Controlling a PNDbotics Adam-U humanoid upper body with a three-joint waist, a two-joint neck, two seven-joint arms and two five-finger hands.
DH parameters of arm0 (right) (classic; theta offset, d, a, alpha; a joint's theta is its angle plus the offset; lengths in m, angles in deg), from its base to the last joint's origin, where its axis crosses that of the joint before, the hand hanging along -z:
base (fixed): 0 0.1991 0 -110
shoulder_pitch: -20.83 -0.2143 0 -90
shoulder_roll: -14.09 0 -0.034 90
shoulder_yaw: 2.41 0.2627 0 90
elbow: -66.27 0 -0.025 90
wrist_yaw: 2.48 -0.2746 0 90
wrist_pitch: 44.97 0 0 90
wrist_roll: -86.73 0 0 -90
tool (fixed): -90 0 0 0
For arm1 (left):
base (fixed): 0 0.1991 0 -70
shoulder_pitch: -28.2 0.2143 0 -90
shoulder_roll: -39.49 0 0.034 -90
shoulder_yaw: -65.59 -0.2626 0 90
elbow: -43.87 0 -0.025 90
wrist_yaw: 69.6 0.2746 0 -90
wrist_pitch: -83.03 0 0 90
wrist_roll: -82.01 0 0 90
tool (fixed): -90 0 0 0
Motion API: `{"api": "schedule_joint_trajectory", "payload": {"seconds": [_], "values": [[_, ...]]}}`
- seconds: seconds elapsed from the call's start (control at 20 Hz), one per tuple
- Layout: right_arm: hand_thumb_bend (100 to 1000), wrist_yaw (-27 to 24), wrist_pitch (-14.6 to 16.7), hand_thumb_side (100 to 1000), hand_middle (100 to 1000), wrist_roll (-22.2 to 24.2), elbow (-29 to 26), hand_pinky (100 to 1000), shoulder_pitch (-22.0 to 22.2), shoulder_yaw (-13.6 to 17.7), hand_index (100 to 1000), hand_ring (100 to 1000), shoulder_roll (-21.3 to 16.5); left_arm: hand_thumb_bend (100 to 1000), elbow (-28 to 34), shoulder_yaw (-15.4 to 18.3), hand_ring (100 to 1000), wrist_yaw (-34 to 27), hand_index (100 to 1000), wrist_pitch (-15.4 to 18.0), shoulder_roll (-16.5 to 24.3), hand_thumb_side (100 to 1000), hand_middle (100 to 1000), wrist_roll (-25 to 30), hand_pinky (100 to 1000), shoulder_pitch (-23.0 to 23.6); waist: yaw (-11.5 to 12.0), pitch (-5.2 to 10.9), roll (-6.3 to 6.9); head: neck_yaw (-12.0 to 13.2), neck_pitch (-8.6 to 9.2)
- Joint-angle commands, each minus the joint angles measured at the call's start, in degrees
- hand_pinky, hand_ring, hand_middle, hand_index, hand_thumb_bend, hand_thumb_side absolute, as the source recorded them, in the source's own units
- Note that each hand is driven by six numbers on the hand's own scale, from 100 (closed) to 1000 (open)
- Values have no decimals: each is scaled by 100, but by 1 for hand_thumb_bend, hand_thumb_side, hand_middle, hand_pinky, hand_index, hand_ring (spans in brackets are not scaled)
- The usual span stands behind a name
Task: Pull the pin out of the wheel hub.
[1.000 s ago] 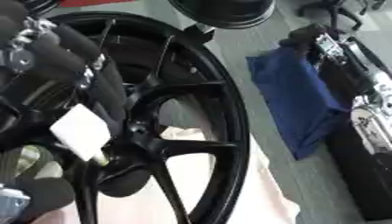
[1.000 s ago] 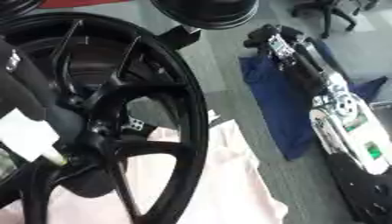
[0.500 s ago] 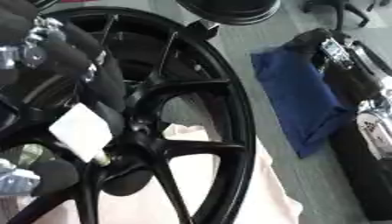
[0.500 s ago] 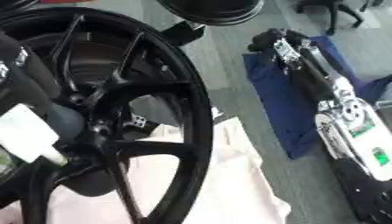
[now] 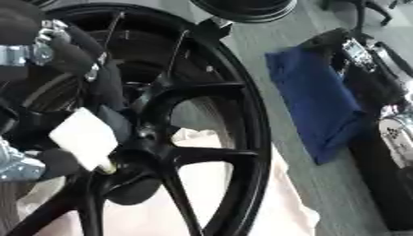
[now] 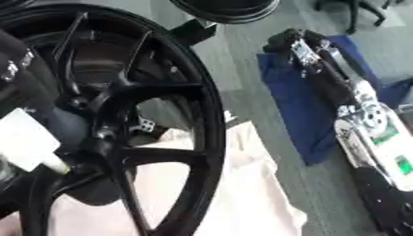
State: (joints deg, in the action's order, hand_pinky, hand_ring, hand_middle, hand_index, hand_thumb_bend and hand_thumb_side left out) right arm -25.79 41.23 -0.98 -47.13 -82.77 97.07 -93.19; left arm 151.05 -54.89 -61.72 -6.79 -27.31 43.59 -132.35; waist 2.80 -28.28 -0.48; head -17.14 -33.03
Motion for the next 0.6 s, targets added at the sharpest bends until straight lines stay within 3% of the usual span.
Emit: {"api": "schedule_joint_trajectory", "payload": {"seconds": [0.05,0.45,0.6], "values": [[100,28,8,641,373,20,-119,1000,-42,32,675,801,-79,371,-67,51,751,49,813,42,35,172,769,35,834,-49,-19,109,-3,13,96],[100,18,-9,643,373,24,-119,1000,-34,36,675,801,-44,465,-237,-27,769,-12,851,118,23,211,801,39,847,-28,-28,117,13,10,110],[100,16,-8,642,373,30,-119,1000,-35,35,675,802,-34,462,-330,-39,763,48,846,130,8,218,779,39,844,-18,-33,116,15,8,133]]}}
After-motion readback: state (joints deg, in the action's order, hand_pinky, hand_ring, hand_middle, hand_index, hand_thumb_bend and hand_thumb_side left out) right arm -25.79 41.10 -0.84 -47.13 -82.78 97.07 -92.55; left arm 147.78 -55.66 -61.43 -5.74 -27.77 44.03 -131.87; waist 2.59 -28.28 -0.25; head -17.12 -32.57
